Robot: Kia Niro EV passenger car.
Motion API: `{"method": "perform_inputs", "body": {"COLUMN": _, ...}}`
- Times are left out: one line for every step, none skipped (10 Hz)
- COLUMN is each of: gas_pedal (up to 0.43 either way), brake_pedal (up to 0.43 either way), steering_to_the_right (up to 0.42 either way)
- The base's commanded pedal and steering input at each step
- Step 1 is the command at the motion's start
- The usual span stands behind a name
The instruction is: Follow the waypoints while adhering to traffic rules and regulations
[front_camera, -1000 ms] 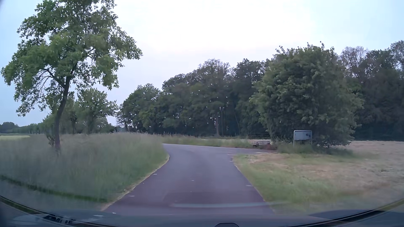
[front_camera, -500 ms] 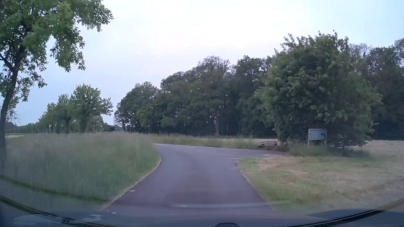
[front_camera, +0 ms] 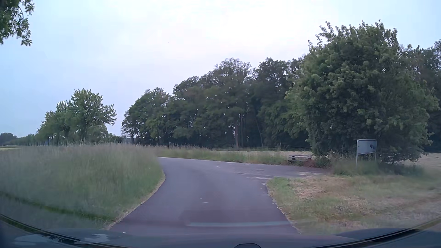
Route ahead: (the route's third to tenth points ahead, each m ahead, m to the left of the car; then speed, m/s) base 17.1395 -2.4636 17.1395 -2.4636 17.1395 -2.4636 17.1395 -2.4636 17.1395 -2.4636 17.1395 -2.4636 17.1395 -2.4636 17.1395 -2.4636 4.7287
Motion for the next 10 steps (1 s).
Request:
{"method": "perform_inputs", "body": {"gas_pedal": 0.039, "brake_pedal": 0.0, "steering_to_the_right": 0.005}}
{"method": "perform_inputs", "body": {"gas_pedal": 0.0, "brake_pedal": 0.0, "steering_to_the_right": 0.005}}
{"method": "perform_inputs", "body": {"gas_pedal": 0.0, "brake_pedal": 0.0, "steering_to_the_right": 0.005}}
{"method": "perform_inputs", "body": {"gas_pedal": 0.0, "brake_pedal": 0.0, "steering_to_the_right": 0.005}}
{"method": "perform_inputs", "body": {"gas_pedal": 0.0, "brake_pedal": 0.0, "steering_to_the_right": 0.005}}
{"method": "perform_inputs", "body": {"gas_pedal": 0.0, "brake_pedal": 0.0, "steering_to_the_right": 0.005}}
{"method": "perform_inputs", "body": {"gas_pedal": 0.0, "brake_pedal": 0.0, "steering_to_the_right": 0.006}}
{"method": "perform_inputs", "body": {"gas_pedal": 0.0, "brake_pedal": 0.0, "steering_to_the_right": 0.01}}
{"method": "perform_inputs", "body": {"gas_pedal": 0.0, "brake_pedal": 0.0, "steering_to_the_right": 0.015}}
{"method": "perform_inputs", "body": {"gas_pedal": 0.0, "brake_pedal": 0.0, "steering_to_the_right": 0.024}}
